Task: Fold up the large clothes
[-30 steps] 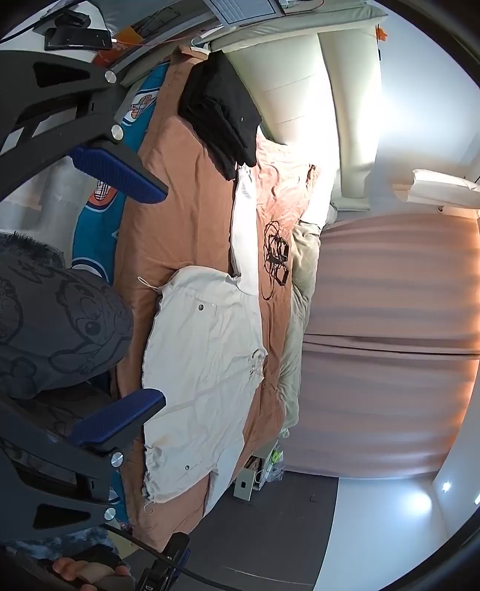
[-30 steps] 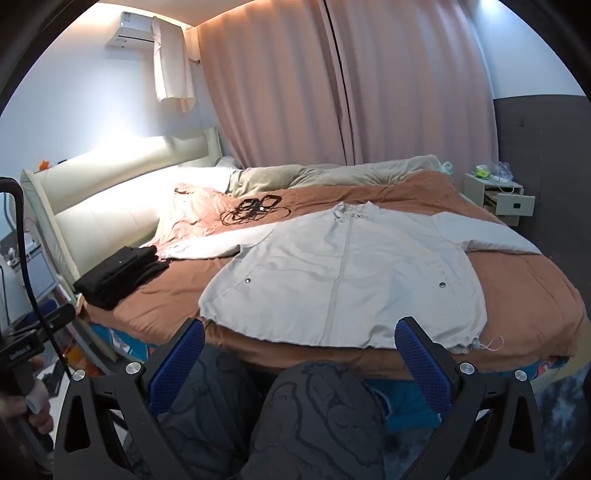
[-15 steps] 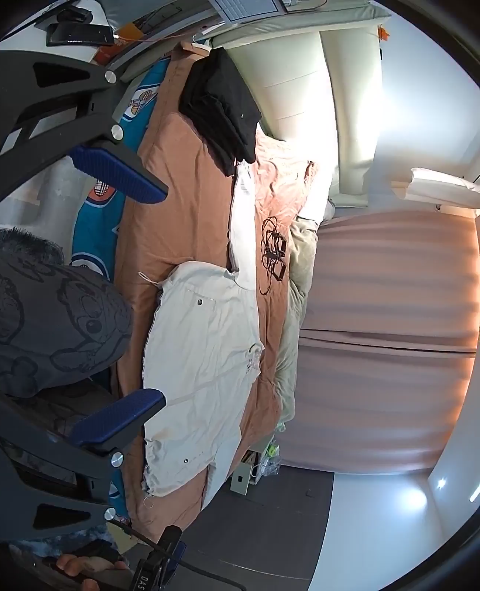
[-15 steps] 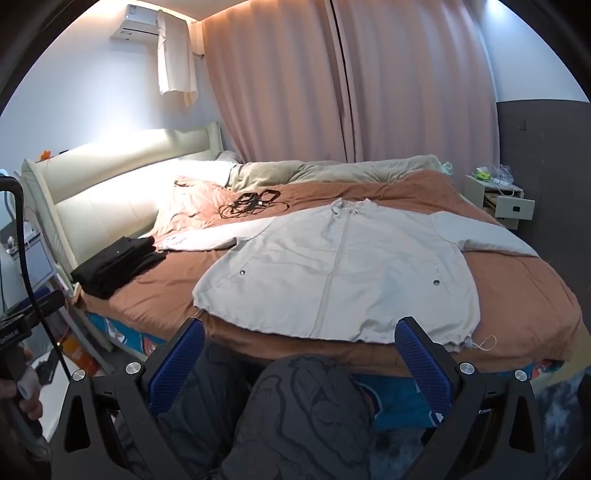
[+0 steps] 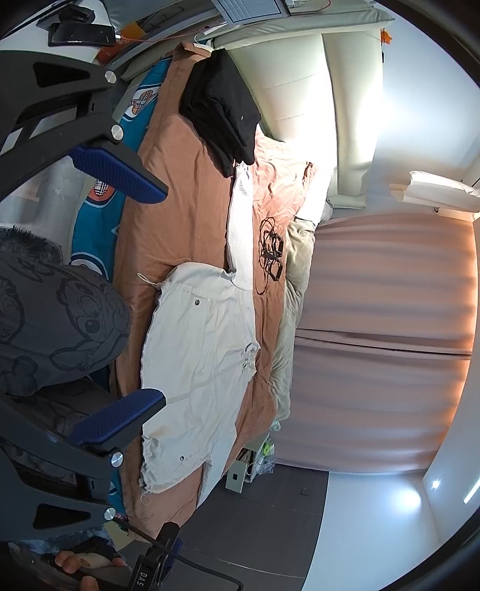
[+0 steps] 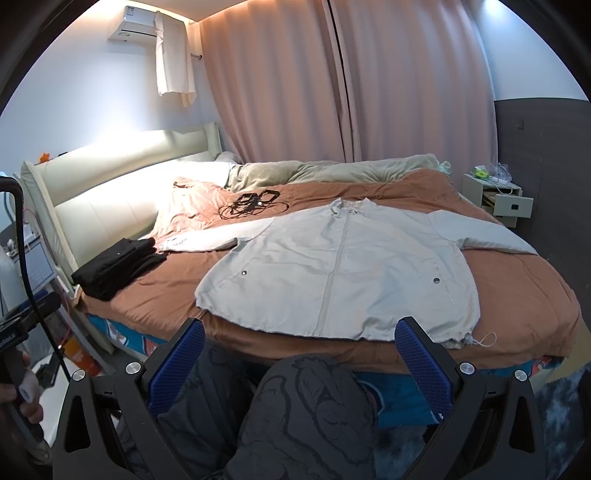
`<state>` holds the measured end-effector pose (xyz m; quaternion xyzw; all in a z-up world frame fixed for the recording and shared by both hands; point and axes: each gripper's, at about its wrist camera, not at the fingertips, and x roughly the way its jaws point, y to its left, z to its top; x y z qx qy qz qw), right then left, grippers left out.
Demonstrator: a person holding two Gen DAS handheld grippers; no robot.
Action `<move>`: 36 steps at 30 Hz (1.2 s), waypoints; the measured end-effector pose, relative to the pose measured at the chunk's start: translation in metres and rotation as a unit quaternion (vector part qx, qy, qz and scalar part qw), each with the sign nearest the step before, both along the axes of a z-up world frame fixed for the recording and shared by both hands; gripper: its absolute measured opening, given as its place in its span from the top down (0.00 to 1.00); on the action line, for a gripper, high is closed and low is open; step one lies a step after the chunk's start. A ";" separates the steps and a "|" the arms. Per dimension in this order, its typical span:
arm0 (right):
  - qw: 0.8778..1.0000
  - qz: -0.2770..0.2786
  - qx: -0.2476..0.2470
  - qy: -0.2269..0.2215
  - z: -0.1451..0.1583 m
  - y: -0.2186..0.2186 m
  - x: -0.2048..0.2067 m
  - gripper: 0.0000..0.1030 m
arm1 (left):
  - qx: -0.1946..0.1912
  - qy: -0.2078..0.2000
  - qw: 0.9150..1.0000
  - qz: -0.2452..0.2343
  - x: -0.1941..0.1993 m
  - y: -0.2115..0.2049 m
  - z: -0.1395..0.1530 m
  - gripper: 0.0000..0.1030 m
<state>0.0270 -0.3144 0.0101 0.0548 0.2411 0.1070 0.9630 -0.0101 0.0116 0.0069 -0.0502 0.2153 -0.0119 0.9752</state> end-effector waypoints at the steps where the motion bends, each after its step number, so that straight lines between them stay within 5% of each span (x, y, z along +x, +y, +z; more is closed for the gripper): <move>1: 1.000 0.000 0.001 0.000 0.000 0.000 0.000 0.00 | 0.001 0.001 1.000 0.001 0.001 0.000 0.000 0.00; 36: 1.000 0.004 0.023 0.008 0.007 -0.007 -0.003 0.00 | -0.008 -0.014 1.000 -0.008 -0.013 0.000 0.003 0.00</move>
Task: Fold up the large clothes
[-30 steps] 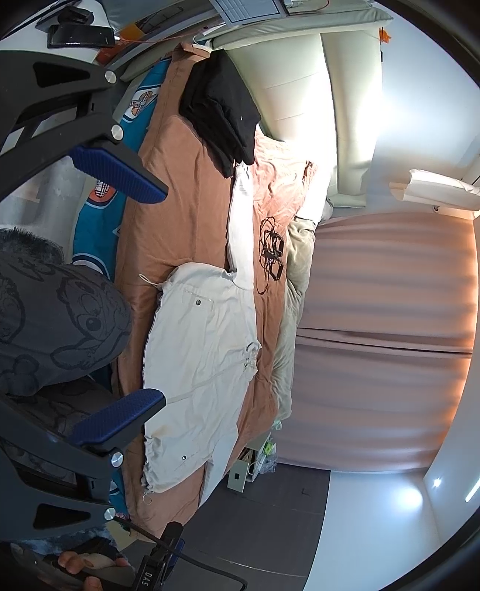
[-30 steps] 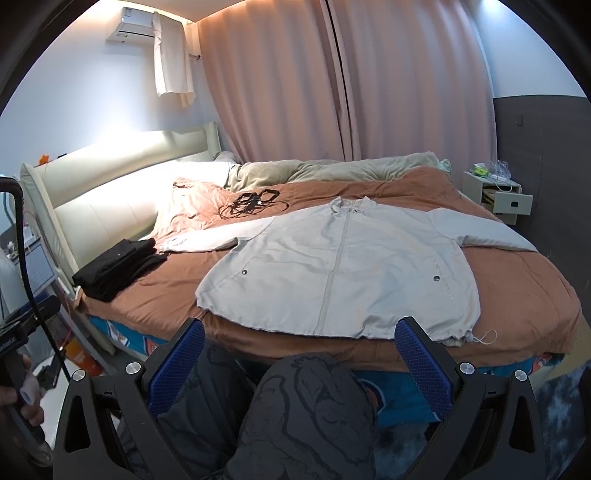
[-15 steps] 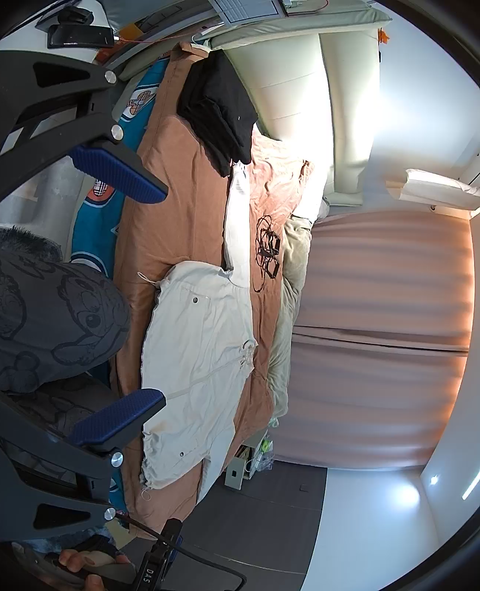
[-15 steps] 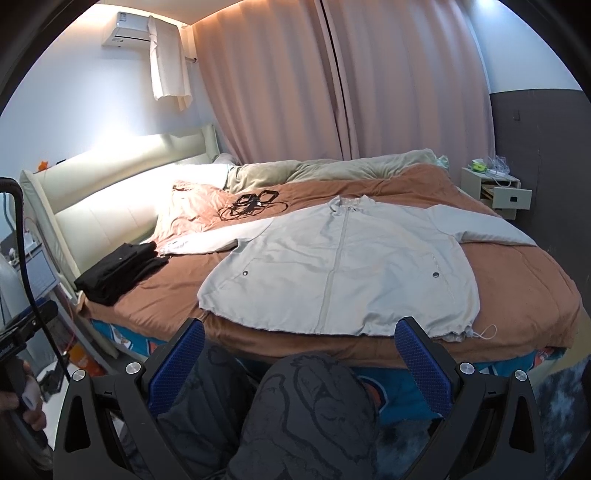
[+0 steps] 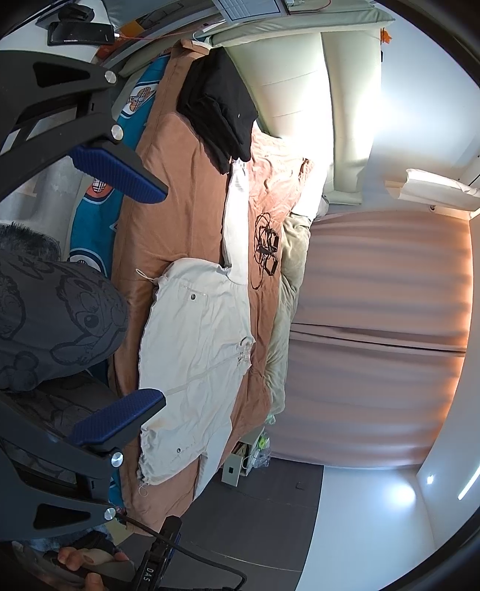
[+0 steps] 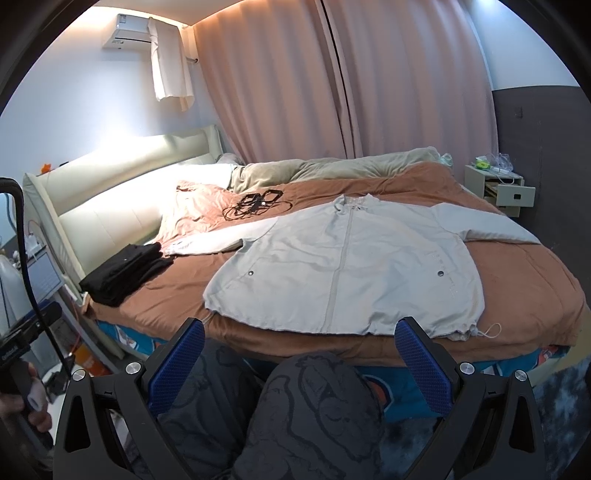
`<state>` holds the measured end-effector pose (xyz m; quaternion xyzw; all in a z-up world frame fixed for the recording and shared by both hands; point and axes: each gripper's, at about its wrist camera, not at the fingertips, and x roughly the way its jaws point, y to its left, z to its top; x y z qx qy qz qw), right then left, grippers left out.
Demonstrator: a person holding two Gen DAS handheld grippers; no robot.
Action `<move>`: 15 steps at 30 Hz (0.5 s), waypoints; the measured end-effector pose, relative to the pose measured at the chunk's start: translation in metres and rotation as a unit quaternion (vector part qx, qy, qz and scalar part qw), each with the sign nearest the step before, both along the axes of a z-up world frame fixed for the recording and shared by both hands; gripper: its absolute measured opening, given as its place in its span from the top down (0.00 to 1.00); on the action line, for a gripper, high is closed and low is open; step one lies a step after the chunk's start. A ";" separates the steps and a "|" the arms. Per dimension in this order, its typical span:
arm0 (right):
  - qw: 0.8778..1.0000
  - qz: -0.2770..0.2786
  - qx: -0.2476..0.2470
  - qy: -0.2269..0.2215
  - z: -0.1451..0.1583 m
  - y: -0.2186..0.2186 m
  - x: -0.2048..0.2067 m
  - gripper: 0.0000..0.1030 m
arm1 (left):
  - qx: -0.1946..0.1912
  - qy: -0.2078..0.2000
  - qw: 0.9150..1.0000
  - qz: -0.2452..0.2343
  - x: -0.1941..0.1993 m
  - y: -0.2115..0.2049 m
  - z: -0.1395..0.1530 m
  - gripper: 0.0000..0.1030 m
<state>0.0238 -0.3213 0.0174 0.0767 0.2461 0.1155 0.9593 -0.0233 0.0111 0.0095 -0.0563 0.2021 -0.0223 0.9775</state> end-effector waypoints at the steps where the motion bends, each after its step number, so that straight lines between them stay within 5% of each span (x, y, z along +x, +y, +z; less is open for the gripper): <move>1: 1.000 0.000 0.000 0.000 0.001 0.000 0.000 0.00 | 0.000 0.000 1.000 0.000 0.001 0.001 0.000 0.00; 15: 1.000 0.014 -0.004 0.007 0.005 0.008 0.043 0.00 | -0.001 0.001 1.000 0.011 0.030 0.012 -0.004 0.00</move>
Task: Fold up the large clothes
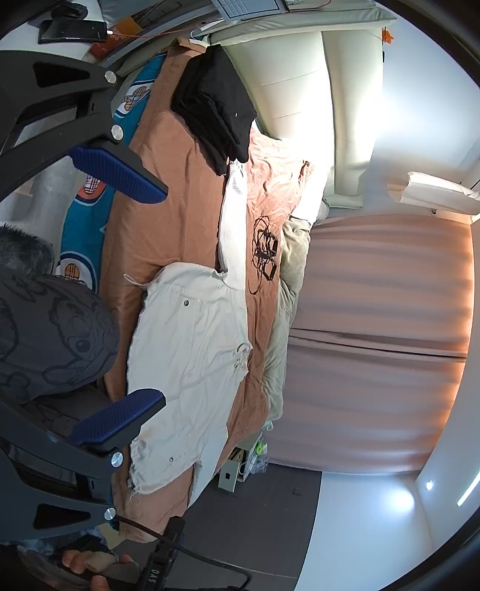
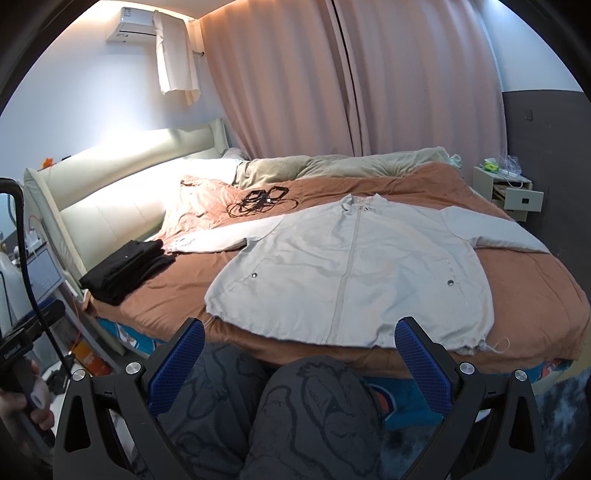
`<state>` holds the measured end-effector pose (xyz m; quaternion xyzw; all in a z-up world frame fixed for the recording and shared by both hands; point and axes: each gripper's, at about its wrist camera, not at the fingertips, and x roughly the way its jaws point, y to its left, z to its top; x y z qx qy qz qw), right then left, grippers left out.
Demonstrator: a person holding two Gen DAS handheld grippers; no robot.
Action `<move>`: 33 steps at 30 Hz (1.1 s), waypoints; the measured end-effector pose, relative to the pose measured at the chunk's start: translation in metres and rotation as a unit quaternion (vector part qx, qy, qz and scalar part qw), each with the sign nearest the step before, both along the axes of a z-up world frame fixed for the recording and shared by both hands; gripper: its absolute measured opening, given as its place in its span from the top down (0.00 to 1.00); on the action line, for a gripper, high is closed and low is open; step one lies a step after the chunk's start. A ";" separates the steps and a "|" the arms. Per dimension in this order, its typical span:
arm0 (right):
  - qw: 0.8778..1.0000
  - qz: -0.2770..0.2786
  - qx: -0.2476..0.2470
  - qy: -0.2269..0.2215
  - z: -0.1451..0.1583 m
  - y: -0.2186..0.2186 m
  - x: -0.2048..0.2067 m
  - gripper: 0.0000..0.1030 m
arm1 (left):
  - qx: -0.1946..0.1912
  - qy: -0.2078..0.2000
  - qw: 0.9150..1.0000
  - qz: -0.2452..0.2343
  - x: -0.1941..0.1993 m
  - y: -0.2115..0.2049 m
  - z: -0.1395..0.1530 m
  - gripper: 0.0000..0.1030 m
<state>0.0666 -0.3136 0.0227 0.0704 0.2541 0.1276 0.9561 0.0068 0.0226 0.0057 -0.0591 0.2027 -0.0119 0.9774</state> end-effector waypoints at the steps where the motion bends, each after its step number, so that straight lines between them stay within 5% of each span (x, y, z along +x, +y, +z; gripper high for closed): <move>1: 1.000 0.000 0.003 0.001 0.001 0.000 0.006 0.00 | -0.002 0.003 1.000 0.002 0.005 0.001 0.000 0.00; 10: 1.000 0.022 0.002 -0.003 0.009 0.021 0.057 0.00 | -0.008 0.021 1.000 0.014 0.057 0.013 -0.003 0.00; 33: 0.997 0.023 0.048 0.052 -0.015 0.079 0.263 0.00 | -0.056 0.094 0.992 0.059 0.235 0.090 -0.041 0.00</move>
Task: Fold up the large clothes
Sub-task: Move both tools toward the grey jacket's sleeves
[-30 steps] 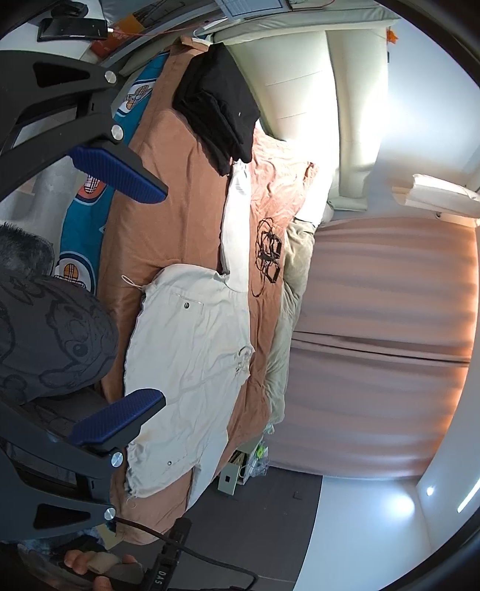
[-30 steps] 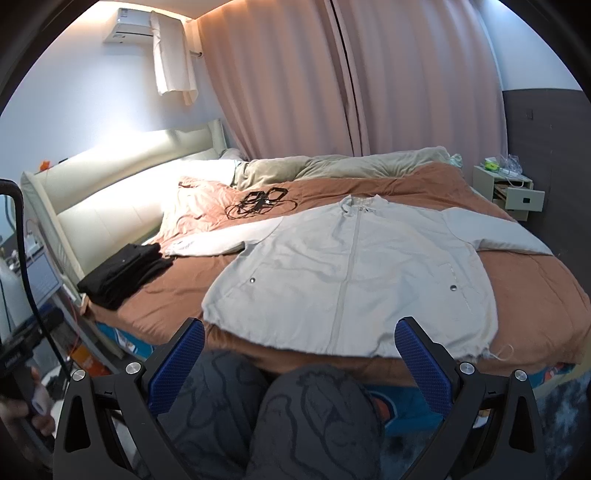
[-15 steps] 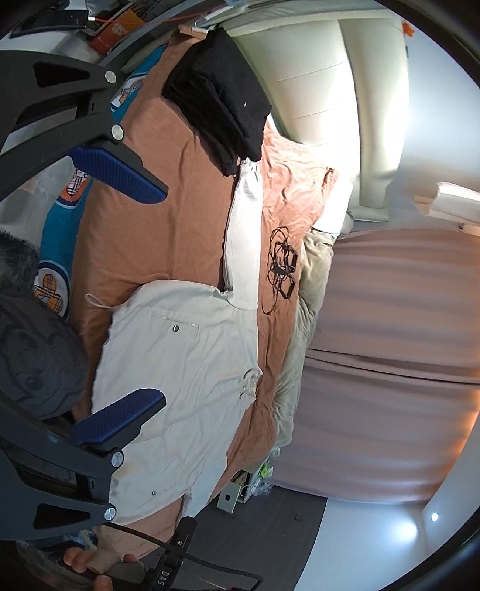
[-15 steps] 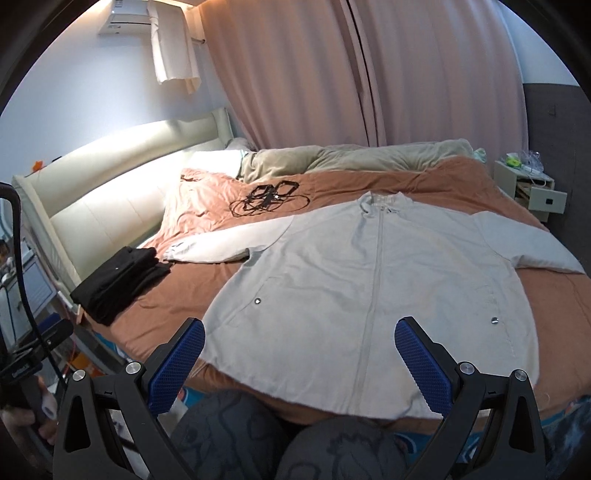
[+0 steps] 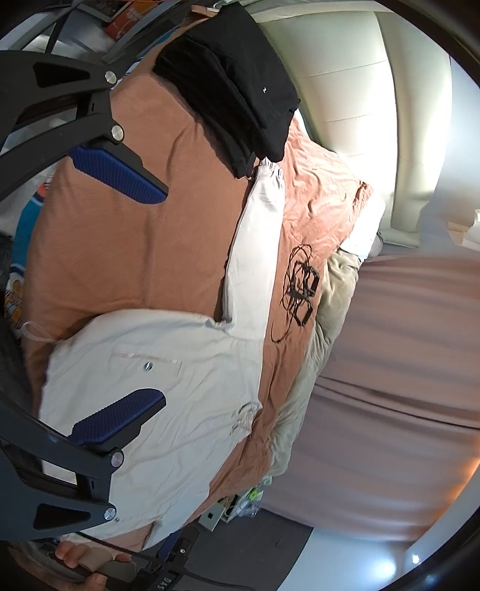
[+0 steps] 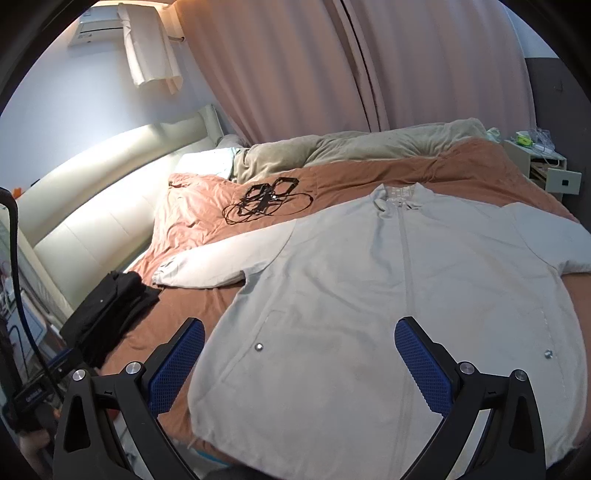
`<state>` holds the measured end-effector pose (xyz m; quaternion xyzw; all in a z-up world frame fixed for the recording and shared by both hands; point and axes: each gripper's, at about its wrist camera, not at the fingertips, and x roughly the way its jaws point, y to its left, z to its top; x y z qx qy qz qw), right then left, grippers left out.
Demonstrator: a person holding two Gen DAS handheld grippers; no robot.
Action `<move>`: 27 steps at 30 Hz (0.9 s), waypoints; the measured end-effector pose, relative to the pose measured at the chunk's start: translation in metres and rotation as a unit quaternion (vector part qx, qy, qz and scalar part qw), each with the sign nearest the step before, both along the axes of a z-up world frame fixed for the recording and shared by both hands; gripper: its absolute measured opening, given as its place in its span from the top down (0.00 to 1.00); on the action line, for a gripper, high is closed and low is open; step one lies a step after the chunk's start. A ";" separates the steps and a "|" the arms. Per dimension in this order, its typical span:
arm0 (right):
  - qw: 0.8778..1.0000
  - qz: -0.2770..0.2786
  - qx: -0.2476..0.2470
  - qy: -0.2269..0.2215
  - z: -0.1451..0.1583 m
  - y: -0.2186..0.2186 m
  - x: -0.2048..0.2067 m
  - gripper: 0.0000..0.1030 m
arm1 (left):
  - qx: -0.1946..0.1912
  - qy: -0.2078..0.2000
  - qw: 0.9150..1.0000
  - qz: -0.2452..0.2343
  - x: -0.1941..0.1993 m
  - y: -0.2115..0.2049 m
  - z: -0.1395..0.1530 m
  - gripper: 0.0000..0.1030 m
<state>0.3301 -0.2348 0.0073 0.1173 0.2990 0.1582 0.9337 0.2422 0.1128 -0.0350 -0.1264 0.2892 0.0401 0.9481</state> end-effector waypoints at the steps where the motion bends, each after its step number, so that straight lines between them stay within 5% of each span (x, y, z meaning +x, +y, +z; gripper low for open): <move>1: 1.000 0.003 0.003 0.002 0.000 0.003 0.007 0.00 | 0.002 0.001 1.000 0.002 0.007 0.003 -0.001 0.00; 9: 0.999 0.021 0.041 0.030 -0.010 0.029 0.072 0.01 | -0.018 0.022 0.999 0.022 0.065 0.036 -0.014 0.07; 14: 0.997 0.037 0.055 0.049 -0.026 0.051 0.117 0.21 | -0.024 0.040 0.998 0.040 0.105 0.064 -0.022 0.14; 22: 0.990 0.062 0.066 0.105 -0.063 0.088 0.175 0.22 | -0.020 0.064 0.994 0.084 0.163 0.110 -0.037 0.14; 27: 0.986 0.065 0.069 0.134 -0.078 0.096 0.204 0.31 | -0.017 0.083 0.992 0.097 0.207 0.129 -0.053 0.16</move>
